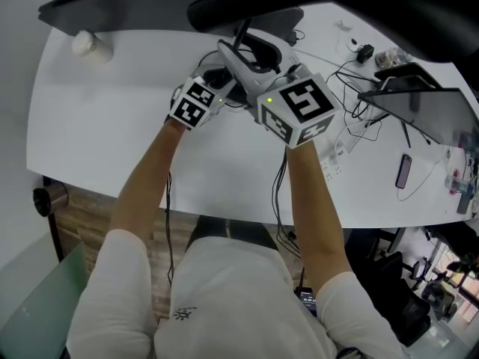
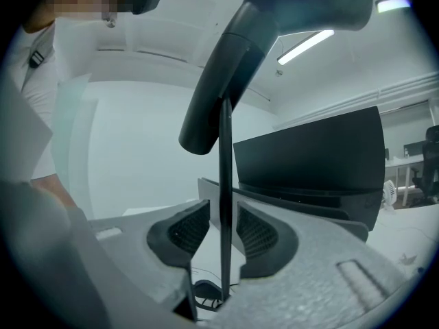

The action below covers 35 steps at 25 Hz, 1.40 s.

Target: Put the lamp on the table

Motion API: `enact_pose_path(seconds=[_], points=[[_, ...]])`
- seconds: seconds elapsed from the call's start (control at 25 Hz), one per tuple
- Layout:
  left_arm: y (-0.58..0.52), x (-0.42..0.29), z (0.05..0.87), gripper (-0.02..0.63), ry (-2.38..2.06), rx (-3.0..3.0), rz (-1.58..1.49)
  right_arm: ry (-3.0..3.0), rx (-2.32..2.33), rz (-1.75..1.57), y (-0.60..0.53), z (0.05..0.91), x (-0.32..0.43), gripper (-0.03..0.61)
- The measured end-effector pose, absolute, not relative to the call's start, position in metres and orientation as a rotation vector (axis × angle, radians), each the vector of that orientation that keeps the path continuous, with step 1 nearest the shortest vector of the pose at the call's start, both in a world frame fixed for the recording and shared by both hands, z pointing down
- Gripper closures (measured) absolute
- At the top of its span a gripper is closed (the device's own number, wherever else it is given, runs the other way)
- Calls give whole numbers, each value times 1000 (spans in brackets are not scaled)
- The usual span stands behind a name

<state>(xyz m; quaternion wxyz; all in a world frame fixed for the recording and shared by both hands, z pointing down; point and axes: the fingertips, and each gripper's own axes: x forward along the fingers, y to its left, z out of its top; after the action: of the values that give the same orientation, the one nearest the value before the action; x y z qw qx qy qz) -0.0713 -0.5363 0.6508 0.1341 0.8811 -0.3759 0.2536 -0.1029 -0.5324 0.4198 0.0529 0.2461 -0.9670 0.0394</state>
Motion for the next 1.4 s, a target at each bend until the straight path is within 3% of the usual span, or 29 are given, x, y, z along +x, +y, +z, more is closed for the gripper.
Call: enact_pose_path(seconds=[0.68,0.88,1.0,1.4], points=[[-492,-99,614,480,-1287,2444,672,-2924,835,238,-486,418,-37,460],[-461,-92,579,511,-1342,2453,599,-2960,799,293,-450,412,-13,468],[-446,-82,550,531,-1363,2484,547,-2978,834,320,-436,405,5,529],[-399,-52,476,581,-1398,2565,389,-3014,852,296,-386,381,40,532]])
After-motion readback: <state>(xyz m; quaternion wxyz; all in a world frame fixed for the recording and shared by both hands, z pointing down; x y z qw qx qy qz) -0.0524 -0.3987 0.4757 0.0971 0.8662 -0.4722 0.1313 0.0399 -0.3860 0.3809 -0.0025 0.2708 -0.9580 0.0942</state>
